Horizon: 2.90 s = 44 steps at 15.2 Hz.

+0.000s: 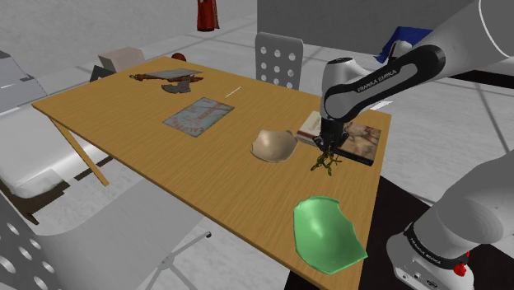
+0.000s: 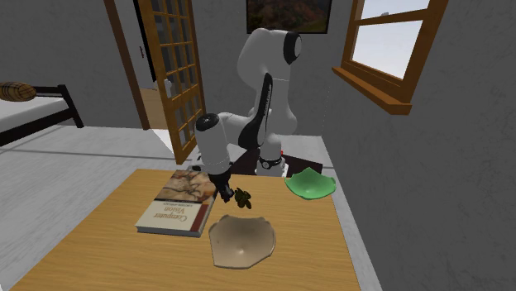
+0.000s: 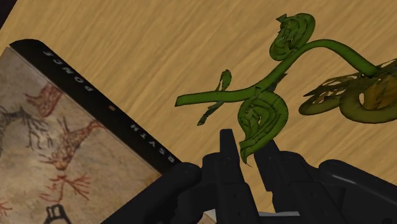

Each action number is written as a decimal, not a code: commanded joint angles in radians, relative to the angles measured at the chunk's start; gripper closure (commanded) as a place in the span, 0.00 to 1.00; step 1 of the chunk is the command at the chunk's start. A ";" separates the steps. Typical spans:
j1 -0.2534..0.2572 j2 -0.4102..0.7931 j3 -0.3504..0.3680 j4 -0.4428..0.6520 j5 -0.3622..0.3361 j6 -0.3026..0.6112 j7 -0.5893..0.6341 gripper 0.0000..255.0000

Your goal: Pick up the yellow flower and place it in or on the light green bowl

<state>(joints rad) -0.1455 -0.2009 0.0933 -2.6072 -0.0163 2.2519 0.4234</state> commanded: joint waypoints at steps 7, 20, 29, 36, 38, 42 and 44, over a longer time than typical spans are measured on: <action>0.001 -0.022 -0.001 0.010 0.003 -0.032 -0.003 1.00; 0.004 -0.137 -0.006 0.097 0.012 -0.233 -0.016 1.00; 0.004 -0.188 -0.010 0.178 0.015 -0.365 -0.022 1.00; 0.026 -0.256 0.015 0.186 0.038 -0.441 0.011 1.00; 0.049 -0.304 0.043 0.151 0.063 -0.455 0.048 1.00; 0.100 -0.392 0.102 0.096 0.122 -0.485 0.125 1.00; 0.128 -0.430 0.134 0.076 0.154 -0.501 0.165 1.00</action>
<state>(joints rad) -0.0306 -0.6143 0.2119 -2.5156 0.1215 1.7521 0.5686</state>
